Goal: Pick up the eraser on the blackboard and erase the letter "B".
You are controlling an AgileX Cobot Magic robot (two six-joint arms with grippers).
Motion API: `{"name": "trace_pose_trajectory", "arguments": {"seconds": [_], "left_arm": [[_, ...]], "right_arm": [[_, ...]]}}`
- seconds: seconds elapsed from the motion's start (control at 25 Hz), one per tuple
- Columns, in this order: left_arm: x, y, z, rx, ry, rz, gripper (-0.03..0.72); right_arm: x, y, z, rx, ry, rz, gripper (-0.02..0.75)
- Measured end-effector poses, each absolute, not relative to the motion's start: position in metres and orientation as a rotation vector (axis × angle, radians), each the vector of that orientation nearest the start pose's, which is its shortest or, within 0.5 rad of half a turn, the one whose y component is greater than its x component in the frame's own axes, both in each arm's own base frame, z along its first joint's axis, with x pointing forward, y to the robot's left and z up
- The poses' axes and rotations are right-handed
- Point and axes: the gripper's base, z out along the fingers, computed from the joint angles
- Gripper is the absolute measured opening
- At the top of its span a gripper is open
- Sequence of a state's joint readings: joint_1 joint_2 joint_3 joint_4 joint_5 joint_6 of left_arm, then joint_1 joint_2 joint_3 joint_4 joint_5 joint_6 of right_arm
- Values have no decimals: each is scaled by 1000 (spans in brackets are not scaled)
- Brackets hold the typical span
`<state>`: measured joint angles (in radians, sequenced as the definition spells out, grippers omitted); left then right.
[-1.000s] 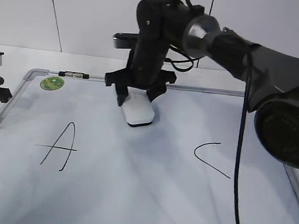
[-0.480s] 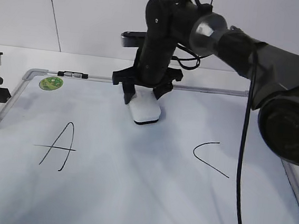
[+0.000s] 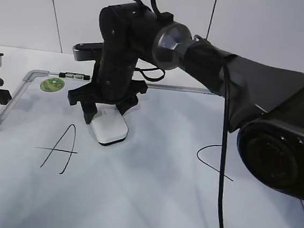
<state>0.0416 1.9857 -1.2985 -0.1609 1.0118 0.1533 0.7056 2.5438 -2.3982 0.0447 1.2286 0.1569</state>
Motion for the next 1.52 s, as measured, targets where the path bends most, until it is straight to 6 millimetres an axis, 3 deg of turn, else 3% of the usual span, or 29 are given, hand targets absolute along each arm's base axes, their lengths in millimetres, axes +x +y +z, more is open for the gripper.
{"name": "trace_pose_trajectory", "arguments": {"seconds": [0.16, 0.44, 0.6, 0.8, 1.04, 1.16, 1.52], "left_arm": [[366, 3, 152, 37, 3160, -218, 26], [366, 3, 152, 36, 3160, -218, 26], [366, 3, 152, 36, 3160, -218, 26], [366, 3, 152, 36, 3160, -218, 26], [366, 4, 152, 41, 3159, -206, 26], [366, 4, 152, 47, 3160, -197, 26], [366, 4, 152, 48, 3161, -196, 26]], "right_arm": [[416, 332, 170, -710, 2806, 242, 550], [460, 268, 170, -502, 2841, 212, 550], [465, 259, 173, -473, 2839, 212, 550], [459, 261, 186, -475, 2842, 277, 550], [446, 256, 255, -464, 2722, 356, 550], [435, 248, 275, -468, 2705, 334, 550], [398, 192, 284, -341, 2818, 58, 550]]}}
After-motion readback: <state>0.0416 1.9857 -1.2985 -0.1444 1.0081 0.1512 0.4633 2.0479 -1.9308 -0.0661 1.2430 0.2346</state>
